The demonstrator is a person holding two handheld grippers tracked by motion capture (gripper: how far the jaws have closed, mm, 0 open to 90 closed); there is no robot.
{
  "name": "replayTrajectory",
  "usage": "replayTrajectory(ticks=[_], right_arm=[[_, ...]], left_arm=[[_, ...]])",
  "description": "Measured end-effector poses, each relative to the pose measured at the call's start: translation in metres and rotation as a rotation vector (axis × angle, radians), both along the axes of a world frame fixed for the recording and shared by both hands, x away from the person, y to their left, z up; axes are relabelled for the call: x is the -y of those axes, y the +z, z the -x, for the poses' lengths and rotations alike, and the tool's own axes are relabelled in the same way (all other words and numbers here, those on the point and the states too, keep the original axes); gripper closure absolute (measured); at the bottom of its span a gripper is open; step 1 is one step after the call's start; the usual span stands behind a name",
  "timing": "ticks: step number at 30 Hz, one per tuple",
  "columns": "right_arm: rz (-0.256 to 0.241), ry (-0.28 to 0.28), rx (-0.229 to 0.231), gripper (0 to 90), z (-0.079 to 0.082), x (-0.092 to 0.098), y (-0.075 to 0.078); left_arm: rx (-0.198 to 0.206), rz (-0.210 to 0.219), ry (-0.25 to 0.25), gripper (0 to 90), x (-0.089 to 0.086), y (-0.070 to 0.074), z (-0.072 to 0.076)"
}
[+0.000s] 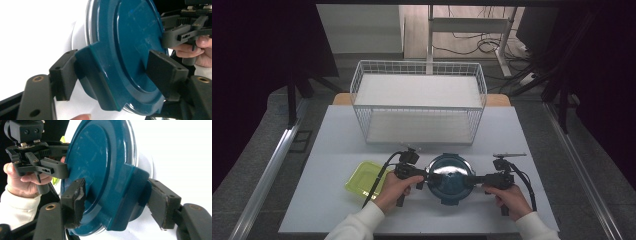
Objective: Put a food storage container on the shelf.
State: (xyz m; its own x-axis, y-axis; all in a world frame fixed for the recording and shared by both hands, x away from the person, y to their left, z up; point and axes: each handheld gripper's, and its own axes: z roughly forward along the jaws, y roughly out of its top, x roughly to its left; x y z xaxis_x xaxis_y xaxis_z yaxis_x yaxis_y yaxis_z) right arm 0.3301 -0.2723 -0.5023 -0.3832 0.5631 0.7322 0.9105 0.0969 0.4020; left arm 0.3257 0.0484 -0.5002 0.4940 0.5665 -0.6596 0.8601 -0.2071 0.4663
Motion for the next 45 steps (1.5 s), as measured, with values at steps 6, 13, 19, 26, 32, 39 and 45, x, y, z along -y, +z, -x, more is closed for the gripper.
replayTrajectory(ticks=[6, 13, 19, 26, 32, 39, 45], right_arm=[[-0.014, -0.020, 0.041, 41.0, 0.014, 0.001, 0.004], [-0.051, -0.039, 0.034, 44.2, 0.023, 0.006, 0.002], [-0.051, -0.045, 0.032, 44.9, 0.027, 0.006, 0.003], [-0.059, -0.076, 0.012, 45.7, 0.029, 0.006, 0.004], [-0.052, -0.093, 0.010, 45.8, 0.031, 0.004, 0.005], [-0.037, -0.086, 0.034, 45.6, 0.029, 0.003, 0.010], [-0.040, -0.079, 0.071, 45.6, 0.029, 0.001, 0.022]], left_arm=[[0.023, 0.032, 0.031, 34.8, -0.006, 0.001, 0.014], [0.049, 0.035, 0.031, 37.3, -0.006, 0.005, 0.020], [0.066, 0.038, 0.033, 37.6, -0.006, 0.005, 0.023], [0.067, 0.036, 0.046, 37.9, -0.006, 0.006, 0.026], [0.057, 0.030, 0.052, 37.7, -0.005, 0.008, 0.026], [0.057, 0.029, 0.055, 37.8, -0.006, 0.010, 0.026], [0.098, 0.027, 0.068, 37.8, -0.007, 0.025, 0.029]])
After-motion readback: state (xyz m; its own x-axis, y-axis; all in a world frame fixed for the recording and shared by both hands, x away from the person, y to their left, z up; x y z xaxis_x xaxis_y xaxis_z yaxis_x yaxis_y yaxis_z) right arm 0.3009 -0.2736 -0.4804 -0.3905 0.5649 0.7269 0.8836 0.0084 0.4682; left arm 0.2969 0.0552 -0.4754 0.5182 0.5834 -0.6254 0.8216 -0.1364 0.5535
